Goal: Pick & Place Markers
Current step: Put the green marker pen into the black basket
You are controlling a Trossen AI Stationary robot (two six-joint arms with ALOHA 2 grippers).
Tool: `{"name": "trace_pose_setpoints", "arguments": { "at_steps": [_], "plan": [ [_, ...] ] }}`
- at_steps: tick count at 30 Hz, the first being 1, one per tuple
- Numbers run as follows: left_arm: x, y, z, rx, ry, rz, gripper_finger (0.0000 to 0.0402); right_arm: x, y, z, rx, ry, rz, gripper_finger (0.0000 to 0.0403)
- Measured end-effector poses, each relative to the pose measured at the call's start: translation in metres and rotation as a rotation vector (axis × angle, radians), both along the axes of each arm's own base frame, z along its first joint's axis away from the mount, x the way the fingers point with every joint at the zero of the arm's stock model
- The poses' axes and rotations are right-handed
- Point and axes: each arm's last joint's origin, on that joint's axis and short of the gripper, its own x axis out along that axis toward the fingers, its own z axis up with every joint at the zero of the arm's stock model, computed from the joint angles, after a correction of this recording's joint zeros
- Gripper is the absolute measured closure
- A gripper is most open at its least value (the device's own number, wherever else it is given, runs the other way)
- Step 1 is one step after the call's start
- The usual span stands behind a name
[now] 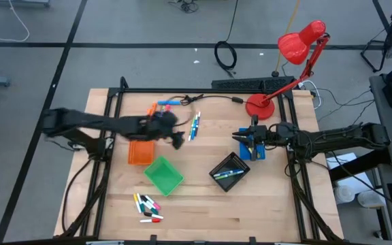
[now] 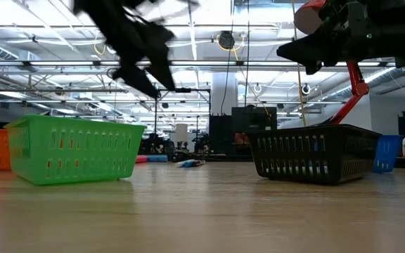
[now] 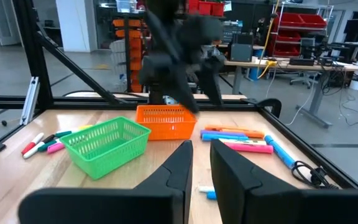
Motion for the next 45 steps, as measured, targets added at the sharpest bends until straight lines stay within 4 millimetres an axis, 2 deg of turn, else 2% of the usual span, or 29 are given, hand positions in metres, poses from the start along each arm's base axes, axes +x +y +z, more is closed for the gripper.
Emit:
{"name": "trace_pose_setpoints", "arguments": {
  "at_steps": [4, 8, 13, 22, 31, 38, 45],
  "plan": [
    [0.039, 0.019, -0.02, -0.047, 0.111, 0.017, 0.0092, 0.0, 0.0, -0.001, 0.002, 0.005, 0.0, 0.0355],
    [0.058, 0.035, -0.045, -0.084, 0.248, 0.078, 0.0092, 0.0, 0.0, -0.003, 0.029, 0.027, 0.0, 0.0355],
    [0.07, 0.05, -0.07, -0.169, 0.29, 0.107, 0.0092, 0.0, 0.0, -0.004, 0.033, 0.04, 0.002, 0.0355],
    [0.076, 0.055, -0.103, -0.219, 0.351, 0.104, 0.0092, 0.0, 0.0, -0.006, 0.057, 0.054, 0.002, 0.0355],
    [0.076, 0.055, -0.104, -0.208, 0.364, 0.09, 0.0092, 0.0, 0.001, -0.008, 0.057, 0.08, 0.005, 0.0355],
    [0.072, 0.056, -0.077, -0.155, 0.306, 0.077, 0.0092, 0.0, 0.001, -0.008, 0.056, 0.08, 0.004, 0.0355],
    [0.069, 0.059, -0.084, -0.095, 0.359, 0.116, 0.0092, 0.0, 0.001, -0.008, 0.055, 0.08, 0.003, 0.0356]
  ]
}}
